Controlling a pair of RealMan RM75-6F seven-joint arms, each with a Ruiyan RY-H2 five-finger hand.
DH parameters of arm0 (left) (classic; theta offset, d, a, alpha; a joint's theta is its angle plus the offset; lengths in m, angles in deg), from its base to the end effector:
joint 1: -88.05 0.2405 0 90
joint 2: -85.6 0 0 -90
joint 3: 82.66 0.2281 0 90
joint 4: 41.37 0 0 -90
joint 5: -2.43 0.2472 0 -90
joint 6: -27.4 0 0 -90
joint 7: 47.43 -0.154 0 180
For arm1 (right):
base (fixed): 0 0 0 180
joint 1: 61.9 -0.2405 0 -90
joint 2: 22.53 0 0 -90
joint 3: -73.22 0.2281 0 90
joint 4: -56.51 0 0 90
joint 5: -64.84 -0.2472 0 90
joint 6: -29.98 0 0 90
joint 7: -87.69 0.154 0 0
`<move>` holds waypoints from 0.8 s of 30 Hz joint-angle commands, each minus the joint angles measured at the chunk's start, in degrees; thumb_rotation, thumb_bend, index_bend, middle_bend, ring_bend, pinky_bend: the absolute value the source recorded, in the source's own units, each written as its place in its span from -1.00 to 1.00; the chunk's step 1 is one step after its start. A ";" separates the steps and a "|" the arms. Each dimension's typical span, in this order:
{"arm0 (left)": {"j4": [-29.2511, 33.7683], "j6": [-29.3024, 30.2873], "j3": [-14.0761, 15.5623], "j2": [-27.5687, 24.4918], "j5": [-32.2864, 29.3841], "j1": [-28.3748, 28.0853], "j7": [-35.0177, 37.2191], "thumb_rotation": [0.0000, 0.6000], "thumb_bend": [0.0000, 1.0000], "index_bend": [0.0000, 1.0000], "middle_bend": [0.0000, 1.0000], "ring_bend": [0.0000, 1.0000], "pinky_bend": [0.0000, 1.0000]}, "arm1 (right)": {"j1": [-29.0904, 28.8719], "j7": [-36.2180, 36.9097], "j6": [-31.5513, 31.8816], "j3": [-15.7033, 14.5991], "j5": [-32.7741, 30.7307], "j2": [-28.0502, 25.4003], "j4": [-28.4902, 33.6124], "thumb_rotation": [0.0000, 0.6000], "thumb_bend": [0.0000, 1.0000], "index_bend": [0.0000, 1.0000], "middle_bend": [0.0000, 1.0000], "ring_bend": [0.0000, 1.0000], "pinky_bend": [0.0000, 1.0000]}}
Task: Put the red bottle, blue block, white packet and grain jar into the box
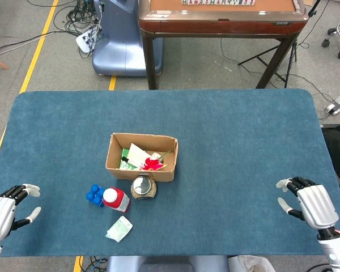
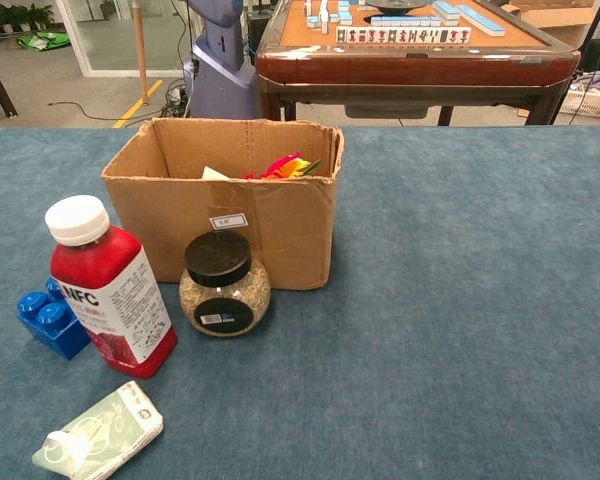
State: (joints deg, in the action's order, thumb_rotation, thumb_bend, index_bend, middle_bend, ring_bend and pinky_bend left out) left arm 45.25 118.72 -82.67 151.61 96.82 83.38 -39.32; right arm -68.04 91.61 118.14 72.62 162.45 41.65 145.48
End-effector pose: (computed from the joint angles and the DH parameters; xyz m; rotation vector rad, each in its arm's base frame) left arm -0.2964 0.1783 0.1115 -1.4554 -0.8683 -1.0736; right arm -0.2839 -0.1813 0.1043 1.5741 -0.8267 1.0266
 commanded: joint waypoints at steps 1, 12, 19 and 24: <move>-0.08 0.02 -0.01 0.15 -0.01 -0.01 -0.05 1.00 -0.57 -0.07 -0.21 -0.27 0.07 | 0.01 -0.56 0.00 -0.15 0.30 -0.05 0.14 1.00 -0.40 -0.10 0.06 -0.15 0.16; 0.58 -0.39 0.34 -0.19 0.10 0.01 -0.83 1.00 -0.41 -0.09 -0.21 -0.27 0.07 | -0.53 0.19 -2.63 -0.25 -1.72 -0.46 0.88 1.00 -0.40 -0.10 0.06 -0.15 0.16; 3.03 -3.52 2.46 -2.76 3.38 -2.03 4.49 1.00 -0.42 -0.50 -0.52 -0.34 0.13 | -0.48 0.42 -2.21 0.52 -2.72 -1.20 1.35 1.00 -0.40 -0.10 0.06 -0.15 0.16; 9.67 -7.42 4.31 -6.36 6.86 -4.43 1.73 1.00 -0.42 -0.90 -0.82 -0.60 0.04 | -0.04 -0.95 -2.15 0.25 -2.92 -2.35 2.83 1.00 -0.41 -0.10 0.06 -0.15 0.16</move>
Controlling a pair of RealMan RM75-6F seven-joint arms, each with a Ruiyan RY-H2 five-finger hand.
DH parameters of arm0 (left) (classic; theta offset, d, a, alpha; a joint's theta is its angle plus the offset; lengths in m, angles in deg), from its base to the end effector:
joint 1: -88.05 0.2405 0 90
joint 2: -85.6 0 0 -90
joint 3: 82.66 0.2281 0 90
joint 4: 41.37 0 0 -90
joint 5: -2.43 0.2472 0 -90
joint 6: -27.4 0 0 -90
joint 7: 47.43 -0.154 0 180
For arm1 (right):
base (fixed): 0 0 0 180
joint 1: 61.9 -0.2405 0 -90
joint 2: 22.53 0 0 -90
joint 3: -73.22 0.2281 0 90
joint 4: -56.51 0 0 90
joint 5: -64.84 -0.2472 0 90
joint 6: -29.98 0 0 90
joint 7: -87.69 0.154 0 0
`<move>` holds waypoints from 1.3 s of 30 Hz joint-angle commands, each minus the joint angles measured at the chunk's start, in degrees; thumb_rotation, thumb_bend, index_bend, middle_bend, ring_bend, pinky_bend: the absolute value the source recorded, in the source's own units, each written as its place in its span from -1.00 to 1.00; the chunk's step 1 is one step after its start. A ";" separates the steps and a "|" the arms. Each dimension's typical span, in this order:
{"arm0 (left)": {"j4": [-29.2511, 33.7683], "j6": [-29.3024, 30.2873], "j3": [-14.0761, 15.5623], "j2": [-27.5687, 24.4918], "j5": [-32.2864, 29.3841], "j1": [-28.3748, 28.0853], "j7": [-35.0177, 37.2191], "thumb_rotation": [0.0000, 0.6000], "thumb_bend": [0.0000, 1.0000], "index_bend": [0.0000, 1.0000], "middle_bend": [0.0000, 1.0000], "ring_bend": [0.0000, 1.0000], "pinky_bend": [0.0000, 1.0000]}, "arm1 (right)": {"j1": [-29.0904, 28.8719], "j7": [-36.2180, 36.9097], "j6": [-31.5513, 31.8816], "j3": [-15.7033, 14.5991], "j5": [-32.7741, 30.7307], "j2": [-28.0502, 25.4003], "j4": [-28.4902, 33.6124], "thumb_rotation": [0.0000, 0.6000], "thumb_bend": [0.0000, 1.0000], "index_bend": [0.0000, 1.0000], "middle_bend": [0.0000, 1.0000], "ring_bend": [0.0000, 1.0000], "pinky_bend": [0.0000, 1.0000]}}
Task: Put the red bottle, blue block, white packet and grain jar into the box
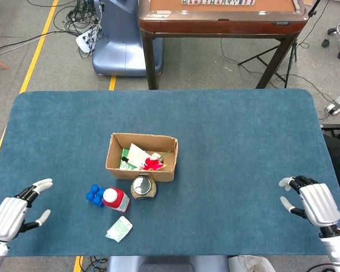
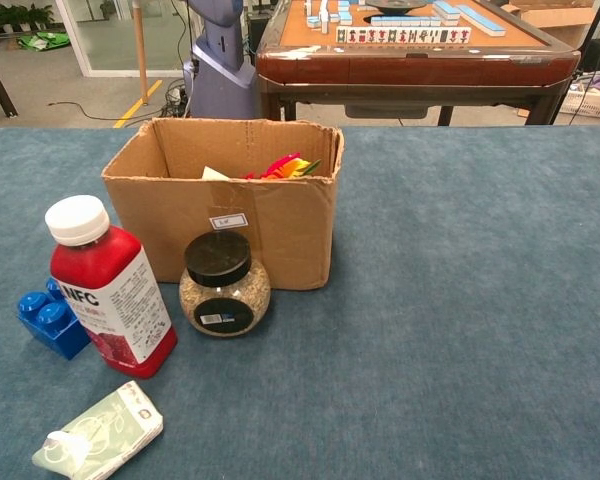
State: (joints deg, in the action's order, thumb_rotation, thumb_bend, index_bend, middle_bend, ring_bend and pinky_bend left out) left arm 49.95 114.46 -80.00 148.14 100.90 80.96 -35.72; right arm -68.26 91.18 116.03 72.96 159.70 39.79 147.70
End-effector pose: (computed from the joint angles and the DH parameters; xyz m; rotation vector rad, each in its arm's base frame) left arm -0.2780 0.1758 0.1007 -1.5807 -0.9825 -1.1114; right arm -0.2870 -0.1848 0.1093 1.5508 -0.8622 0.9826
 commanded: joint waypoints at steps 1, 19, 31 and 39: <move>7.05 -4.36 2.06 -3.94 3.69 -2.80 -2.37 1.00 -0.42 -0.95 -0.85 -0.62 -0.01 | 0.25 -0.80 0.01 -0.03 -0.28 -0.79 1.04 1.00 -0.41 -0.10 0.06 -0.15 0.16; 24.02 -19.68 -1.01 -5.12 -0.14 -11.55 -21.49 1.00 -0.47 -0.85 -0.88 -0.69 -0.10 | 1.69 -0.43 1.95 1.08 -2.10 -4.30 4.06 1.00 -0.42 -0.10 0.06 -0.15 0.16; 28.98 -26.30 -5.18 -4.00 -9.88 -16.72 -31.45 1.00 -0.47 -0.70 -0.73 -0.69 -0.11 | 1.92 0.66 1.72 1.38 -2.60 -5.45 4.78 1.00 -0.42 -0.10 0.06 -0.15 0.16; 30.25 -29.62 -6.31 -3.53 -17.06 -19.76 -37.80 1.00 -0.47 -0.53 -0.69 -0.63 -0.08 | 2.05 1.14 1.74 1.63 -2.83 -5.86 4.90 1.00 -0.42 -0.10 0.06 -0.15 0.16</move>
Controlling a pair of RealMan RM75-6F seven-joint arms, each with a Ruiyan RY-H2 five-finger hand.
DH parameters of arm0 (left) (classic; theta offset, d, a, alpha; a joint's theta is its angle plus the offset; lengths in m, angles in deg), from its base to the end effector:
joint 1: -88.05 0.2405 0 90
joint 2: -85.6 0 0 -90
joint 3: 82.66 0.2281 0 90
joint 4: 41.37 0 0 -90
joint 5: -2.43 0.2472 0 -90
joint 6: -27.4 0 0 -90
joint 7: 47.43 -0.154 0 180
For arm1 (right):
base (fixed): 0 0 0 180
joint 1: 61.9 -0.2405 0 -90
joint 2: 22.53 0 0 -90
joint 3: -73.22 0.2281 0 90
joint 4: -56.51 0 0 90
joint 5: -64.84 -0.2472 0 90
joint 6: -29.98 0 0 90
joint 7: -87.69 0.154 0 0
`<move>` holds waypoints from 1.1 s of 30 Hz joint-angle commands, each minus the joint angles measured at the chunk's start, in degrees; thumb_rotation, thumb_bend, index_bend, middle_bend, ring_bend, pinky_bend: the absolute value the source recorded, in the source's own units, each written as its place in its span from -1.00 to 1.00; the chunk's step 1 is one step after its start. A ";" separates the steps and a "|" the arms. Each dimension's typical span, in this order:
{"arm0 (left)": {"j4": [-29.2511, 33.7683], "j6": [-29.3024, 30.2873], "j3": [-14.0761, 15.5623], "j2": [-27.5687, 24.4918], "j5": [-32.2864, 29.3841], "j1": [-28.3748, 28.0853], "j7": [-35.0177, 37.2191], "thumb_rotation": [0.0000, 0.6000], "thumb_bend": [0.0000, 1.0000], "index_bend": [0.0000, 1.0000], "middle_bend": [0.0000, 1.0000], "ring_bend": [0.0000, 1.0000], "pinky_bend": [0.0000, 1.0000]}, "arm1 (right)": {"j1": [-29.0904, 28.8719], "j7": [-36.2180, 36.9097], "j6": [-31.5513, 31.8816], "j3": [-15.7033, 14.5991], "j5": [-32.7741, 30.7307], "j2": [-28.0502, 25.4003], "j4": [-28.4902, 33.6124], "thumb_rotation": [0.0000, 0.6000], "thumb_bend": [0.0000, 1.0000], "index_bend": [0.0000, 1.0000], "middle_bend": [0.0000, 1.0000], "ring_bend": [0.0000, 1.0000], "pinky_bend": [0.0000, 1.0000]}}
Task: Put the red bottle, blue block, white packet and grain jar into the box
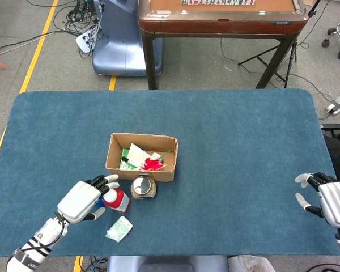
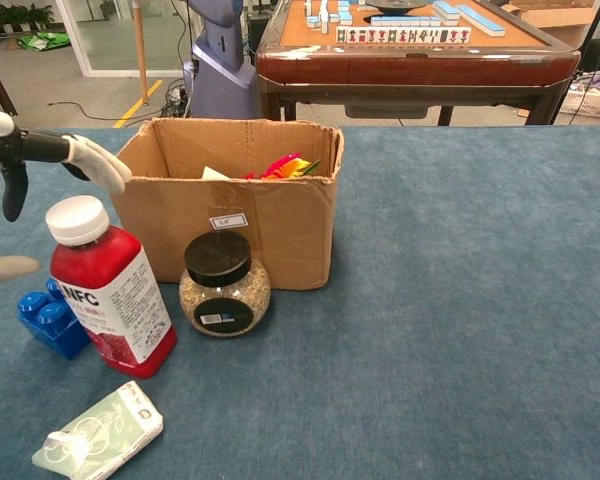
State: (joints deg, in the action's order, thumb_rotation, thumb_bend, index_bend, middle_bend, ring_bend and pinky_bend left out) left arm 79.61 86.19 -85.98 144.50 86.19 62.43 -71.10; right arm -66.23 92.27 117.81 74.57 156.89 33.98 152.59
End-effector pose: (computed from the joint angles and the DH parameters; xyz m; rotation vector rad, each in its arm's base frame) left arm -0.1222 0.2220 0.0383 -2.0338 -0.8491 -0.9105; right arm -0.2869 -0.1818 0.1423 1.4563 -0.8618 0.9766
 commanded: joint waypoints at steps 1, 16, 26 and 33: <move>0.76 -1.67 -0.29 0.07 -3.13 -1.50 -3.17 1.00 -0.47 -0.53 -0.69 -0.63 -0.08 | 0.01 0.11 -0.06 0.01 -0.01 -0.08 0.01 1.00 -0.42 -0.10 0.06 -0.15 0.16; 1.92 -3.06 0.86 0.99 -10.63 -4.95 -10.92 1.00 -0.47 -0.62 -0.69 -0.62 -0.08 | -0.05 0.49 -0.72 0.12 -0.21 -0.28 0.05 1.00 -0.42 -0.10 0.06 -0.15 0.16; 1.51 -3.03 2.08 2.13 -12.12 -6.45 -12.75 1.00 -0.47 -0.62 -0.69 -0.55 0.03 | -0.02 0.72 -0.83 0.14 -0.13 -0.37 0.08 1.00 -0.42 -0.10 0.06 -0.15 0.16; 0.87 -2.07 2.76 3.08 -11.94 -7.00 -14.18 1.00 -0.47 -0.54 -0.64 -0.43 0.12 | 0.01 0.82 -0.81 0.17 -0.06 -0.43 0.14 1.00 -0.42 -0.10 0.06 -0.15 0.16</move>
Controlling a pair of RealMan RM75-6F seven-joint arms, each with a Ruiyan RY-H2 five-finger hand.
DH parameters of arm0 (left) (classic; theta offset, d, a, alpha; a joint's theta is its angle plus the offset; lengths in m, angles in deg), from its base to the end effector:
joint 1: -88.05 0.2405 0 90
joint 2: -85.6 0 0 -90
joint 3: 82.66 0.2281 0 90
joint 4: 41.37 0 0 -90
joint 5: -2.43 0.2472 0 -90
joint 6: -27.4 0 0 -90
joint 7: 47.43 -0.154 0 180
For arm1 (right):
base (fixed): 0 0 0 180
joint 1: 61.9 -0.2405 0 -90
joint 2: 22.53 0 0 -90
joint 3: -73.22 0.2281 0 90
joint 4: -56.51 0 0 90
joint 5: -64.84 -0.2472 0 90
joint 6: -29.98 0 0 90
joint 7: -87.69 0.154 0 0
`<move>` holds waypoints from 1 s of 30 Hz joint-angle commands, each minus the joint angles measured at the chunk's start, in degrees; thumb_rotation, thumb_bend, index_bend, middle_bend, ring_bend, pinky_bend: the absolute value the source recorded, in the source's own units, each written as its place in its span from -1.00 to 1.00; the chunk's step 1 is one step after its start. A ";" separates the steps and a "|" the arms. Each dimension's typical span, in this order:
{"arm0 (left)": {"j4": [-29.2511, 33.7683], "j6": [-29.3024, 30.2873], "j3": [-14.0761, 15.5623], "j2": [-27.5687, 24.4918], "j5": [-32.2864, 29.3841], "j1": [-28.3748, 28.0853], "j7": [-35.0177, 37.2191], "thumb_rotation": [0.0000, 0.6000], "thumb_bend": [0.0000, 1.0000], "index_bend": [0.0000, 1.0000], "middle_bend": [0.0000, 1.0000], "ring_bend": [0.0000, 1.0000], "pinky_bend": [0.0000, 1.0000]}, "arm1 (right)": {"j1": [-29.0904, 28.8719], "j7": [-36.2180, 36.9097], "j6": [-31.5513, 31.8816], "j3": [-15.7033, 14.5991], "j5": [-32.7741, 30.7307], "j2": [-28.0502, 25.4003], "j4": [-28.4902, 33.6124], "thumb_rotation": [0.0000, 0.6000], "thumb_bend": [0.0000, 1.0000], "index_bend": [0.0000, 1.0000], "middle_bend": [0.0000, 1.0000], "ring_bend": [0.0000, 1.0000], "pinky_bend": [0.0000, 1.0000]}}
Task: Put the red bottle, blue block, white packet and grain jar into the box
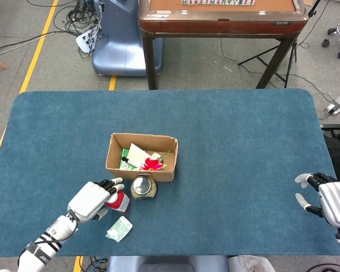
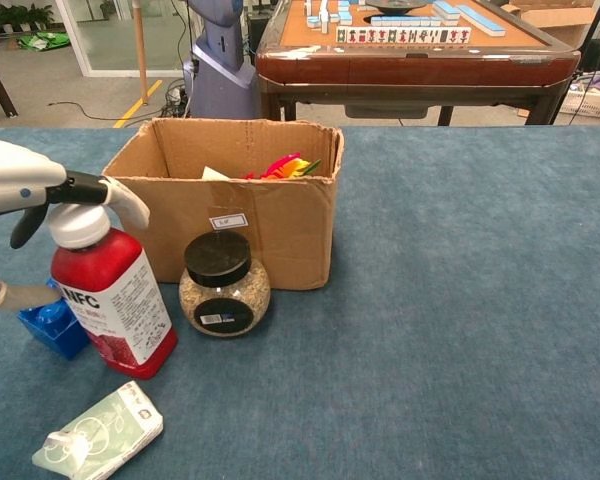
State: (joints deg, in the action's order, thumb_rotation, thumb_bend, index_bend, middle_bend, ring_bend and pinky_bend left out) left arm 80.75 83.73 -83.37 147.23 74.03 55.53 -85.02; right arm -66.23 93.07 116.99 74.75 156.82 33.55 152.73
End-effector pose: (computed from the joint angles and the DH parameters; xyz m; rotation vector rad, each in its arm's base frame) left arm -0.1169 0.2232 0.0157 -2.1269 -0.7728 -0.7211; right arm -0.2879 -0.1827 0.1428 1.4587 -0.8778 0.9747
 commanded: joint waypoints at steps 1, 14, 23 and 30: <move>-0.45 0.68 0.19 0.59 0.39 -0.09 -0.37 1.00 -0.47 -0.52 -0.61 -0.40 0.14 | 0.02 0.05 0.03 0.01 0.01 -0.03 0.01 1.00 -0.42 -0.10 0.06 -0.15 0.16; -3.21 4.64 0.60 3.39 3.07 1.01 1.14 1.00 -0.47 0.13 0.19 0.12 0.46 | 0.08 0.44 0.09 0.07 0.11 -0.19 -0.04 1.00 -0.42 -0.10 0.06 -0.15 0.16; -1.94 6.36 0.91 1.51 5.25 1.85 3.05 1.00 -0.47 0.26 0.31 0.21 0.53 | 0.08 0.42 0.00 0.07 0.14 -0.14 -0.08 1.00 -0.42 -0.10 0.06 -0.15 0.16; 1.93 8.47 1.56 -2.17 7.20 3.10 2.13 1.00 -0.47 0.30 0.34 0.23 0.55 | 0.09 0.30 -0.01 -0.06 0.45 -0.04 -0.02 1.00 -0.42 -0.10 0.06 -0.15 0.16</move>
State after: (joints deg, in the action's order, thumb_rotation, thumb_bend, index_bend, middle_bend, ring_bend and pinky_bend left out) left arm 82.08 91.76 -82.00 145.64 80.84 58.32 -82.56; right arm -66.14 93.37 116.98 74.68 157.28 33.51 152.70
